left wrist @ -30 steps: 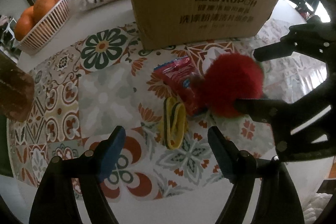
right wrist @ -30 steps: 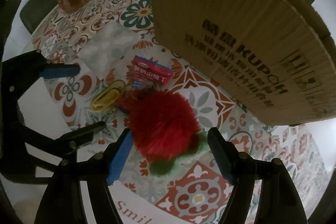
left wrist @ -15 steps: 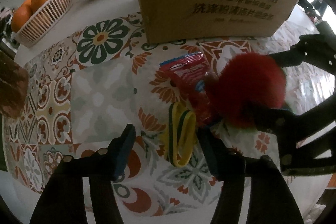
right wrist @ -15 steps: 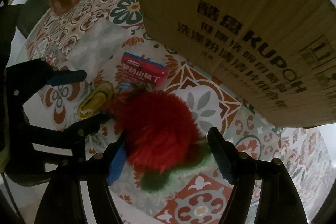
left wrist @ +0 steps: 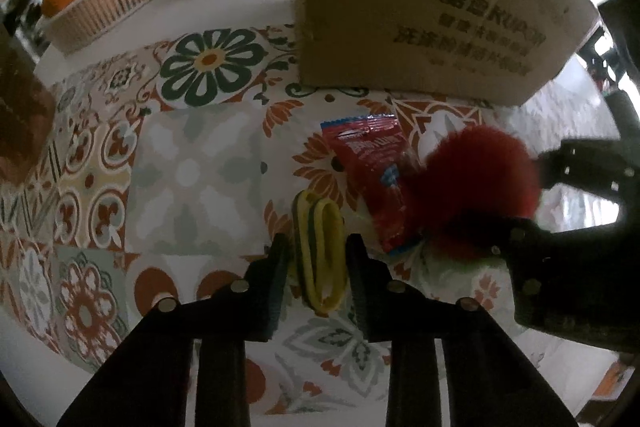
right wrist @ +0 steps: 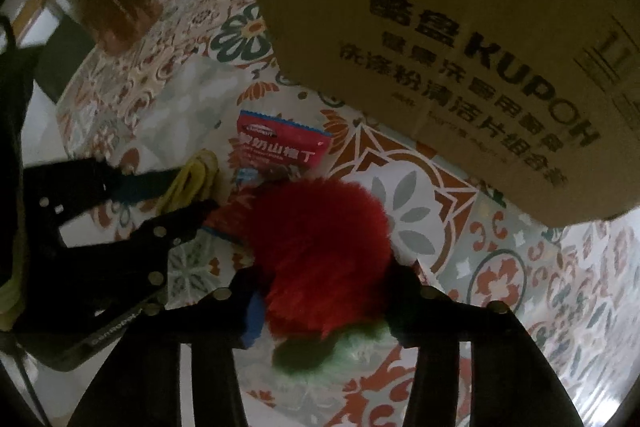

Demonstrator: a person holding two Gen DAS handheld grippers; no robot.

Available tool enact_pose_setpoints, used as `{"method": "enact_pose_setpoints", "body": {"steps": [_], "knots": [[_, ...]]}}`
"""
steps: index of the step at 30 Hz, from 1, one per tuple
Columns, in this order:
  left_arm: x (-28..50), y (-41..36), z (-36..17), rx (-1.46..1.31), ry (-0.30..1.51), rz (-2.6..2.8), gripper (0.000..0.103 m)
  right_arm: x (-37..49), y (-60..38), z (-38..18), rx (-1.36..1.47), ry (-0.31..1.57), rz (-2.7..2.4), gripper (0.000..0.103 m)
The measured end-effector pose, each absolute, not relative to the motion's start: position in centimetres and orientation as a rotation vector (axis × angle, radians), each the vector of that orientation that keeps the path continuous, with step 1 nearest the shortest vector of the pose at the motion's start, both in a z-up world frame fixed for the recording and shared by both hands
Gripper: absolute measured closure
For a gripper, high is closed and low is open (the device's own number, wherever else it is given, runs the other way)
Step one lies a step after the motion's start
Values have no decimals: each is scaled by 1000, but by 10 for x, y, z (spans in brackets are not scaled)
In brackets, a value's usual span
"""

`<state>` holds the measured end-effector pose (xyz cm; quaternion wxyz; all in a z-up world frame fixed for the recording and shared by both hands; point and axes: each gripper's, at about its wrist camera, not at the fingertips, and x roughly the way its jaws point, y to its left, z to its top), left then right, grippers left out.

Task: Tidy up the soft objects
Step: 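Close the left tool on the yellow clip while the right tool grips the pompom, lift both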

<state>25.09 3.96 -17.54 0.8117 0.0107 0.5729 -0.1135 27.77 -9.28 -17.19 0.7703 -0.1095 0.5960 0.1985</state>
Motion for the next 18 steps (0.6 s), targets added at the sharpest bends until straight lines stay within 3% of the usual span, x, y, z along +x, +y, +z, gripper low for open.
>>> {"method": "enact_pose_setpoints", "body": {"steps": [18], "knots": [[202, 30, -142, -38, 1134, -211, 79, 257, -115, -150, -33, 1207, 367, 62]]}}
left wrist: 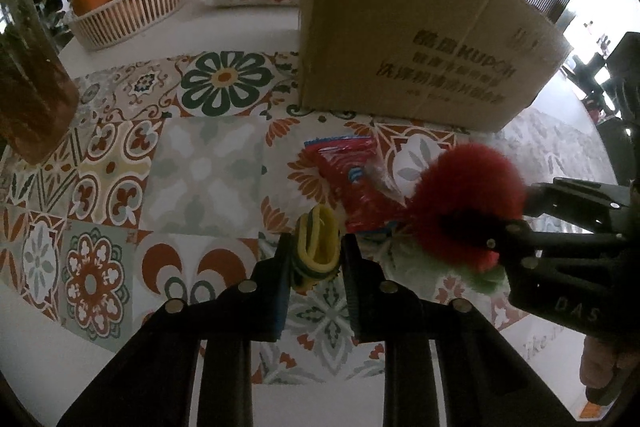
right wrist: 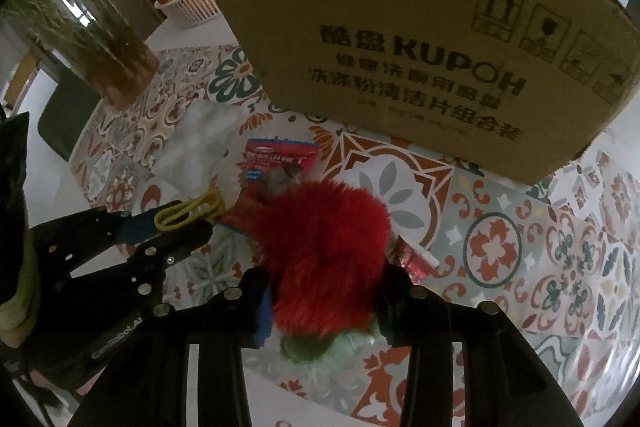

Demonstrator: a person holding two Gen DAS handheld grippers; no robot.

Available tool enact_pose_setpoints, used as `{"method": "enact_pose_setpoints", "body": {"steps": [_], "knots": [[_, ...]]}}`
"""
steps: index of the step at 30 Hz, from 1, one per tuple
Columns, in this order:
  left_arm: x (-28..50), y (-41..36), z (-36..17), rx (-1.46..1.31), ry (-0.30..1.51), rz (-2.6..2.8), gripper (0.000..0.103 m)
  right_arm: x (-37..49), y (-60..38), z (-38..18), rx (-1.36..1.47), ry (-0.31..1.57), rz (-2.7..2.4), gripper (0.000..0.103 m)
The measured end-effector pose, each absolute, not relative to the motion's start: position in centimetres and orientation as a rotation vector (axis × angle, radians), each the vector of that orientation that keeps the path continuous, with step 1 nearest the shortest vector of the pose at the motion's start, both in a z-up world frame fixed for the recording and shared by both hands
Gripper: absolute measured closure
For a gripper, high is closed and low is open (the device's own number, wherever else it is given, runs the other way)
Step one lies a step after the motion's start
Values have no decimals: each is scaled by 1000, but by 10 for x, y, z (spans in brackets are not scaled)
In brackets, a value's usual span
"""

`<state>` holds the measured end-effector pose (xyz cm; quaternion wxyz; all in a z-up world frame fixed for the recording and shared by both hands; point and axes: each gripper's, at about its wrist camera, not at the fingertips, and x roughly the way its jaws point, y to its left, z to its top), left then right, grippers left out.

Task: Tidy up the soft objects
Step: 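Close the left tool on the yellow clip while the right tool grips the pompom, lift both, then carry the yellow clip and red pompom up over the cardboard box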

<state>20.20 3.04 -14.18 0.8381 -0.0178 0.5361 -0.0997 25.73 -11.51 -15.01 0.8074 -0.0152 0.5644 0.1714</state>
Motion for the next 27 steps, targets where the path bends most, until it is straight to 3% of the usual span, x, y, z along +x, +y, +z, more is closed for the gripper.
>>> {"method": "enact_pose_setpoints", "body": {"steps": [27], "knots": [[198, 12, -47, -52, 883, -220, 79, 224, -135, -60, 48, 965, 341, 62]]}}
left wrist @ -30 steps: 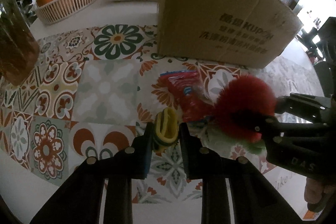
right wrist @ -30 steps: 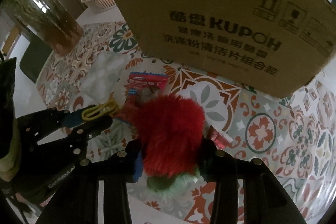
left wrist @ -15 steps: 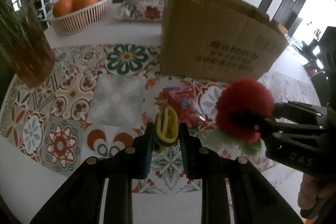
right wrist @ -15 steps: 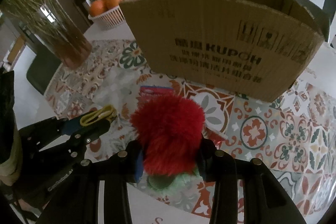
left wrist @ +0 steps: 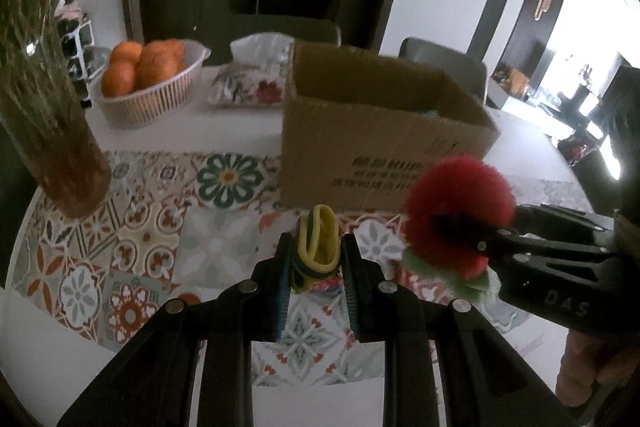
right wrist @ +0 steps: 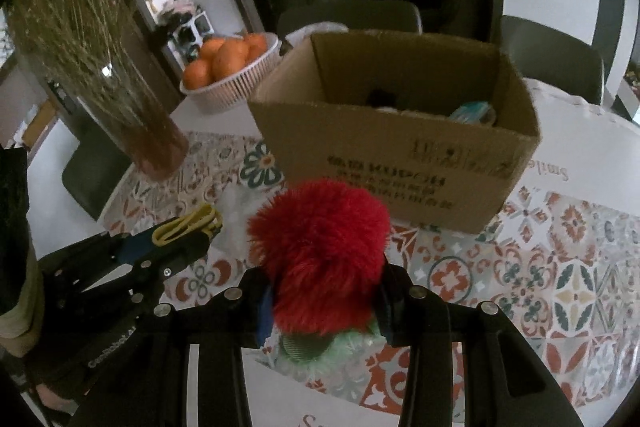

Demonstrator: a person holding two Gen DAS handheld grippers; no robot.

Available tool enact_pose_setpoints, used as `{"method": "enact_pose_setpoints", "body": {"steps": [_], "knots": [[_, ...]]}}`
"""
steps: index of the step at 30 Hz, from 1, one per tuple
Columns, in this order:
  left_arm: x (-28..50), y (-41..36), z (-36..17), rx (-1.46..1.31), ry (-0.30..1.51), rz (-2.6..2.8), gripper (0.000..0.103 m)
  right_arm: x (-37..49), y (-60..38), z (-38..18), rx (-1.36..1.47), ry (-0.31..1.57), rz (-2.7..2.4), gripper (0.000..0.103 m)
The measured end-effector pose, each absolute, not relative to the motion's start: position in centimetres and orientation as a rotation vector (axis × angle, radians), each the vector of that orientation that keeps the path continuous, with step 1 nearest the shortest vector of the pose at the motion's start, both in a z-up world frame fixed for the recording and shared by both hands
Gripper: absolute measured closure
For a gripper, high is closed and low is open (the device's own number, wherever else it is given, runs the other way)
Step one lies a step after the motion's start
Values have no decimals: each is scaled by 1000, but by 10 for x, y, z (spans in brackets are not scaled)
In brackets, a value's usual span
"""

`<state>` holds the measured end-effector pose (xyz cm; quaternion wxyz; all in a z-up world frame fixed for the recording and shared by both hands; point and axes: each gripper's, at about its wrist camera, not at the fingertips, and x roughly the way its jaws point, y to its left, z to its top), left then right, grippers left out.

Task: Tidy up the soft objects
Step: 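Carry the yellow clip and red pompom up over the cardboard box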

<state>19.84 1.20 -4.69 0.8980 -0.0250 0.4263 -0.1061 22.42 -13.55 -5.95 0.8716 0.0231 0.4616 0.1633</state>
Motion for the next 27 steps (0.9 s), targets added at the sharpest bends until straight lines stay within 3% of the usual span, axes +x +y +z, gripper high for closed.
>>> {"method": "enact_pose_setpoints", "body": {"steps": [27], "knots": [[216, -20, 26, -10, 672, -292, 79, 218, -176, 12, 176, 763, 263, 62]]}}
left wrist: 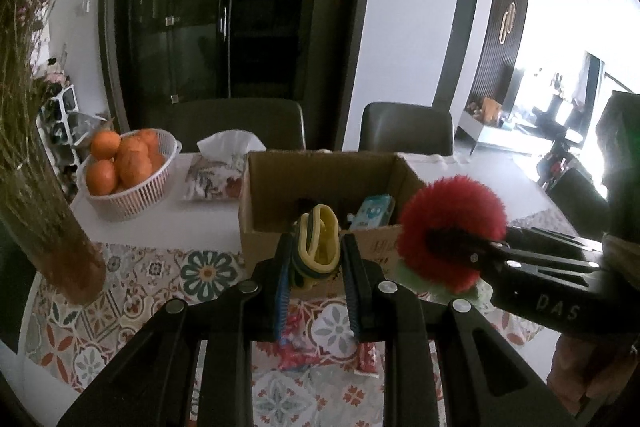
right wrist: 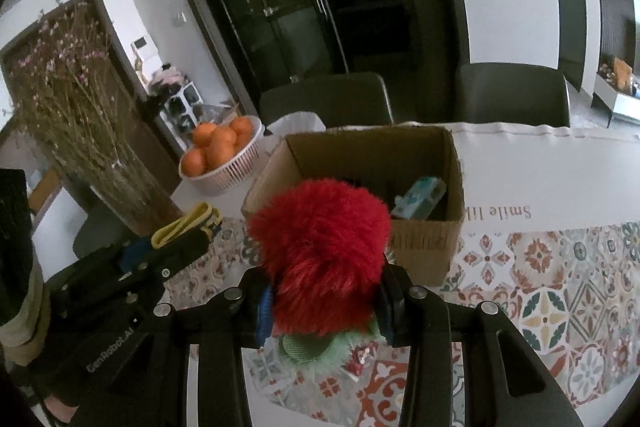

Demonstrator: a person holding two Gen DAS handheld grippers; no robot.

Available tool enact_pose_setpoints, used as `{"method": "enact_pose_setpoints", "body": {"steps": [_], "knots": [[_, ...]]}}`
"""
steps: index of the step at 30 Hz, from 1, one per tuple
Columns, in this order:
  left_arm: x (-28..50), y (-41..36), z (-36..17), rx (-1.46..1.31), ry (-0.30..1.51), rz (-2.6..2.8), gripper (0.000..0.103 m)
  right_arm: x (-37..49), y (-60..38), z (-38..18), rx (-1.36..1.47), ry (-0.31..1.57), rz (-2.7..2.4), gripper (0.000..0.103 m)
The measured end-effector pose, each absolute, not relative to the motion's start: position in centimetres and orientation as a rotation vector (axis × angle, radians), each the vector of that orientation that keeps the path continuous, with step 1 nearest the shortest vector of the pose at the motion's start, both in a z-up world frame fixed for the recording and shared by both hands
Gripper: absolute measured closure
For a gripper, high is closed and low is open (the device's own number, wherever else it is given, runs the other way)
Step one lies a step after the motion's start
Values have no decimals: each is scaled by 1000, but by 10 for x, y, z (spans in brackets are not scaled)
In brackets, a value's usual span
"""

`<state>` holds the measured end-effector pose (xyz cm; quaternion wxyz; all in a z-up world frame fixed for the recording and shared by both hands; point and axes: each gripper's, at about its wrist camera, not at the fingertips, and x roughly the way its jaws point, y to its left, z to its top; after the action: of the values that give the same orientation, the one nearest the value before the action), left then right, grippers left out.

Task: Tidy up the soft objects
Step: 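Carry the yellow clip and red pompom up over the cardboard box, then lower the clip and pompom into the box and open both tools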

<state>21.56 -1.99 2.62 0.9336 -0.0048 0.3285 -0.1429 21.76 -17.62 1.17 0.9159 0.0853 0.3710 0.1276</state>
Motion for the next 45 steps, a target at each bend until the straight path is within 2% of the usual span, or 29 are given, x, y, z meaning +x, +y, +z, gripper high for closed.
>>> {"method": "enact_pose_setpoints", "body": {"steps": [23, 32, 45], "knots": [[267, -32, 58, -1, 614, -322, 79, 258, -194, 50, 240, 665, 255, 62], [296, -34, 48, 2, 655, -306, 79, 289, -191, 48, 210, 691, 258, 62], [340, -43, 11, 24, 761, -292, 79, 339, -195, 15, 199, 797, 223, 62]]}}
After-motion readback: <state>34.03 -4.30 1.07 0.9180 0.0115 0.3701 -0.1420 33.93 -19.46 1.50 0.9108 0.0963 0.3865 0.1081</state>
